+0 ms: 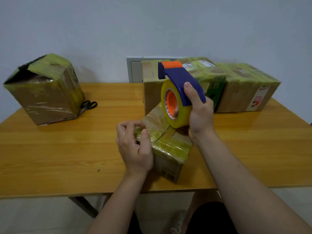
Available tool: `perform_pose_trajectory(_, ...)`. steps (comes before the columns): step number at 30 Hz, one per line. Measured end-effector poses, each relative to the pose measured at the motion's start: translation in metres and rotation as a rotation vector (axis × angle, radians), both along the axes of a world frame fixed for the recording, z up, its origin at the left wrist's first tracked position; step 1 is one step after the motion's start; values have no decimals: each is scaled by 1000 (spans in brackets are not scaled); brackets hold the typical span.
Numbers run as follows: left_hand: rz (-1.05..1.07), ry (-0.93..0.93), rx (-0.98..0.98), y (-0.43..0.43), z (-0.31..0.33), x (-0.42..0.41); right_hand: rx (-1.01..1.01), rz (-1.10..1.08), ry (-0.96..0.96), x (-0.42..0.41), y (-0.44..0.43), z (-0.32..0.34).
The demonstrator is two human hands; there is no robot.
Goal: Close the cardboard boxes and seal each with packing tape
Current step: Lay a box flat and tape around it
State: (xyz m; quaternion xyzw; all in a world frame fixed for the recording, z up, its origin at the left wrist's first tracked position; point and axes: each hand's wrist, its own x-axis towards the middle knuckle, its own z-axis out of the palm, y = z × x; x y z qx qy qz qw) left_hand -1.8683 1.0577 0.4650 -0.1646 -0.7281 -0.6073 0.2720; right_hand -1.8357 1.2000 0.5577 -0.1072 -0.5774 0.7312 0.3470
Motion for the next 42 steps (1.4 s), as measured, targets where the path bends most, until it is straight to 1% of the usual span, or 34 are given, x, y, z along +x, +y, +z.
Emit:
perform_pose_trajectory(2,55,-32,-193,-8,6,2,14,-14,-2,-1,-2,-1)
perform_pose_trajectory(3,75,-17,-307,-11,11,8,18,-18,-5,-1,-3,0)
perform_pose_trajectory(7,-30,37,-768,-1,28,45,22,-24,-1,0,-2,0)
perform_pose_trajectory(8,-36,41,-842,3,28,49,31,-18,-5,1,-1,0)
perform_pose_trajectory(9,-42,44,-876,5,28,51,40,3,-12,3,-1,2)
perform_pose_trajectory(12,-66,27,-884,1,31,49,61,103,-55,7,0,5)
perform_pose_trajectory(15,-114,30,-883,-9,40,47,71,142,-105,10,6,9)
perform_pose_trajectory(17,-199,40,-882,-23,48,37,67,158,-117,13,13,15)
perform_pose_trajectory(19,-333,24,-866,-45,51,20,58,175,-102,17,21,22)
perform_pose_trajectory(21,-451,-36,-783,-70,49,1,53,187,-98,22,28,27)
perform_pose_trajectory(22,-466,-67,-726,-81,48,-8,57,184,-109,23,31,30)
perform_pose_trajectory(24,-377,-84,-642,-96,51,-22,85,176,-139,26,36,34)
perform_pose_trajectory(27,-79,-4,-560,-96,58,-28,117,189,-174,31,38,43)
perform_pose_trajectory(29,18,42,-527,-81,65,-12,117,199,-176,33,37,46)
perform_pose_trajectory(30,1,45,-561,-71,68,0,123,199,-177,33,36,46)
perform_pose_trajectory(31,-41,20,-641,-59,68,13,134,197,-182,33,37,46)
perform_pose_trajectory(32,-89,-25,-757,-47,65,26,146,195,-186,33,37,45)
perform_pose_trajectory(34,-75,-60,-978,-30,55,41,164,204,-186,33,39,44)
perform_pose_trajectory(35,-50,-30,-1002,-26,50,44,170,216,-184,34,40,44)
perform_pose_trajectory(36,-42,4,-973,-25,47,46,177,227,-183,35,42,45)
perform_pose_trajectory(38,-109,96,-834,-27,42,45,206,250,-179,37,47,49)
perform_pose_trajectory(40,-274,147,-730,-34,38,43,218,273,-164,39,51,53)
perform_pose_trajectory(42,-469,136,-691,-41,40,40,205,290,-148,40,56,56)
